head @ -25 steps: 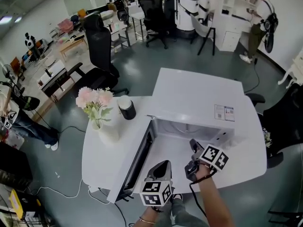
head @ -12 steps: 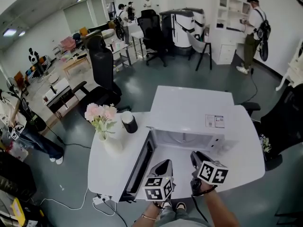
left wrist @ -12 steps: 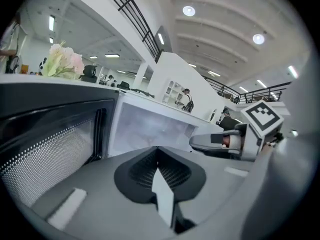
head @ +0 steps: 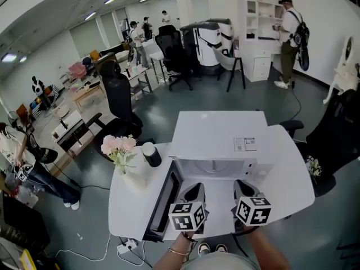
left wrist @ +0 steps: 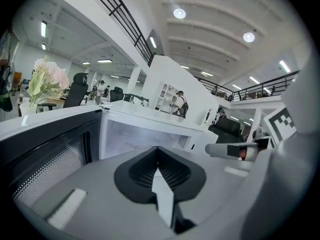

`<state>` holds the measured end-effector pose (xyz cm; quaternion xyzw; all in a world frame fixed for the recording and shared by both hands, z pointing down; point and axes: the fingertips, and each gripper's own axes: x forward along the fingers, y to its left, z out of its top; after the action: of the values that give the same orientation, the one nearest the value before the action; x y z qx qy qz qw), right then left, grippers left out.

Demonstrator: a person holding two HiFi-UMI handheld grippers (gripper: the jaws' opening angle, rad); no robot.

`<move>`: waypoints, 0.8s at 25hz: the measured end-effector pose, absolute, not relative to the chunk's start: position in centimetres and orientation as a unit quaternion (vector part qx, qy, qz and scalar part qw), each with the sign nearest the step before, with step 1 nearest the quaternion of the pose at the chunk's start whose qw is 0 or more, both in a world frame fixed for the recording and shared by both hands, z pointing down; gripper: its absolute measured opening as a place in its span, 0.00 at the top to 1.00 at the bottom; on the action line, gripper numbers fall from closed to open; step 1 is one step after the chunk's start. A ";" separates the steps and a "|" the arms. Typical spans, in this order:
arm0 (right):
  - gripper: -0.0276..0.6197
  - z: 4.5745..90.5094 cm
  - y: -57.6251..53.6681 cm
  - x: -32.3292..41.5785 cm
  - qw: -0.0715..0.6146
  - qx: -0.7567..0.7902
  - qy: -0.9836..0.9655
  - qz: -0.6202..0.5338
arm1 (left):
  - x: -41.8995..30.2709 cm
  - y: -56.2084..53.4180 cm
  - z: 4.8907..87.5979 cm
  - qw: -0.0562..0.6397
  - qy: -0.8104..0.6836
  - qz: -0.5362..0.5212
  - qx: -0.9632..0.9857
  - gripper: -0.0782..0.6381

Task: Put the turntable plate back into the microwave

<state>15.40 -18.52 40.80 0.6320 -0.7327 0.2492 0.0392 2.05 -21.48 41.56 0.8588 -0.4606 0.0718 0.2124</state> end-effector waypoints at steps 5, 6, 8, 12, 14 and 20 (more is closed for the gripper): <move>0.94 40.7 -17.0 17.1 0.032 0.652 -0.718 0.241 | 2.3 -21.7 41.1 0.203 -0.461 0.080 0.860 0.89; 0.94 40.8 -16.8 17.4 0.033 0.655 -0.716 0.240 | 2.3 -21.8 41.1 0.202 -0.463 0.082 0.859 0.89; 0.94 40.8 -16.6 17.8 0.032 0.658 -0.713 0.240 | 2.3 -21.9 41.1 0.201 -0.467 0.083 0.857 0.89; 0.94 40.7 -16.6 18.0 0.033 0.662 -0.711 0.235 | 2.1 -21.9 41.1 0.201 -0.472 0.083 0.854 0.89; 0.94 40.5 -16.7 17.8 0.050 0.664 -0.712 0.221 | 2.0 -21.9 41.1 0.202 -0.473 0.082 0.853 0.89; 0.94 40.3 -17.0 17.3 0.071 0.667 -0.713 0.204 | 1.9 -22.3 41.2 0.207 -0.477 0.076 0.851 0.89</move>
<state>17.35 -17.03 40.25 0.6669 -0.7132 0.2037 0.0714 1.87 -22.25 41.21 0.8510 -0.4768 0.0758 0.2069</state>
